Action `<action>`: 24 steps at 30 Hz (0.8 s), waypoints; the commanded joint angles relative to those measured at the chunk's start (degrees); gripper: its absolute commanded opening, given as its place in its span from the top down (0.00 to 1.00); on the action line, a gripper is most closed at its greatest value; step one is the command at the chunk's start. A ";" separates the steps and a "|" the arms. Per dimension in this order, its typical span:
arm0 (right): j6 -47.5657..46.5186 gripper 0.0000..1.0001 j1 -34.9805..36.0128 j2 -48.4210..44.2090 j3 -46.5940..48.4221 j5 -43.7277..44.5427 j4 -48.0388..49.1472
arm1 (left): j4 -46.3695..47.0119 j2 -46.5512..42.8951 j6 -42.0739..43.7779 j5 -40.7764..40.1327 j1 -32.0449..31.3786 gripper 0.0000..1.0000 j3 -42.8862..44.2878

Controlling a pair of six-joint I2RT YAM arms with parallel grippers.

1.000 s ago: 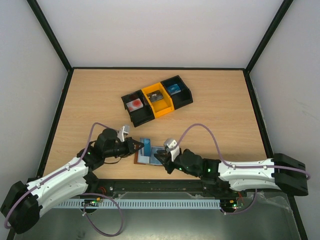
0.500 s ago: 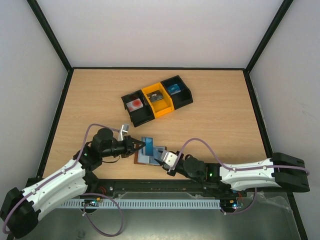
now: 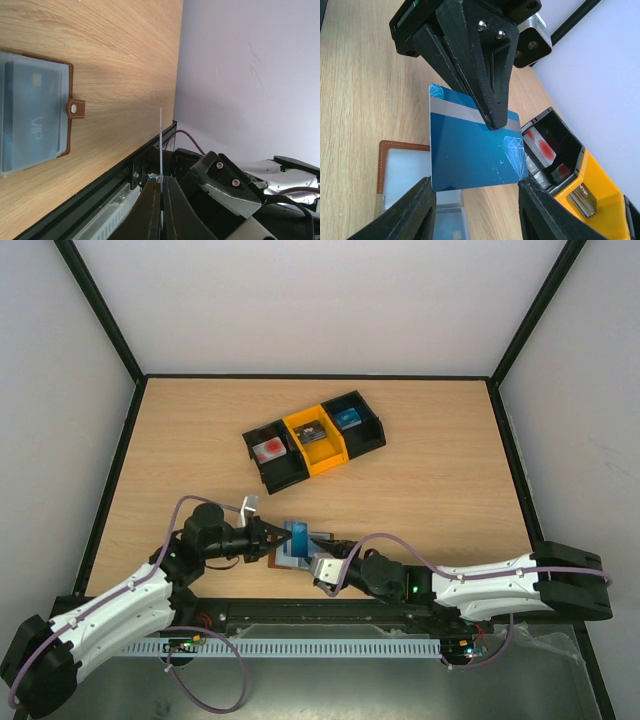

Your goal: Take the credit cards out of the card holder

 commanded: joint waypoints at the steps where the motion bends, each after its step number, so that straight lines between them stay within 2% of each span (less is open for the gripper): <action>1: -5.30 0.56 0.77 0.84 2.41 0.40 2.46 | 2.40 -1.74 -2.25 2.60 0.22 0.97 -0.56; 8: -10.08 0.61 1.91 3.42 2.91 1.25 5.75 | 5.16 -3.53 -5.63 3.62 0.22 0.97 -2.44; 9: -10.69 0.65 1.96 3.77 2.96 1.40 6.24 | 5.76 -3.66 -6.19 3.81 0.22 0.97 -2.84; 14: -11.25 0.95 2.60 4.33 3.33 1.60 7.56 | 5.93 -4.02 -6.84 3.99 0.22 0.97 -3.26; 16: -10.21 0.98 2.86 3.75 2.60 1.60 8.75 | 6.06 -4.16 -7.12 4.09 0.22 0.94 -3.37; 18: -8.65 0.98 3.14 3.00 1.78 1.51 9.49 | 5.97 -4.53 -7.09 3.90 0.22 0.80 -3.44; 21: -2.82 0.98 3.19 1.99 1.12 1.74 9.35 | 5.05 -5.39 -5.48 2.36 0.22 0.48 -3.22; 24: 5.71 0.98 3.19 0.48 2.35 2.94 5.59 | 2.81 -6.68 -2.21 0.23 0.31 0.32 -2.28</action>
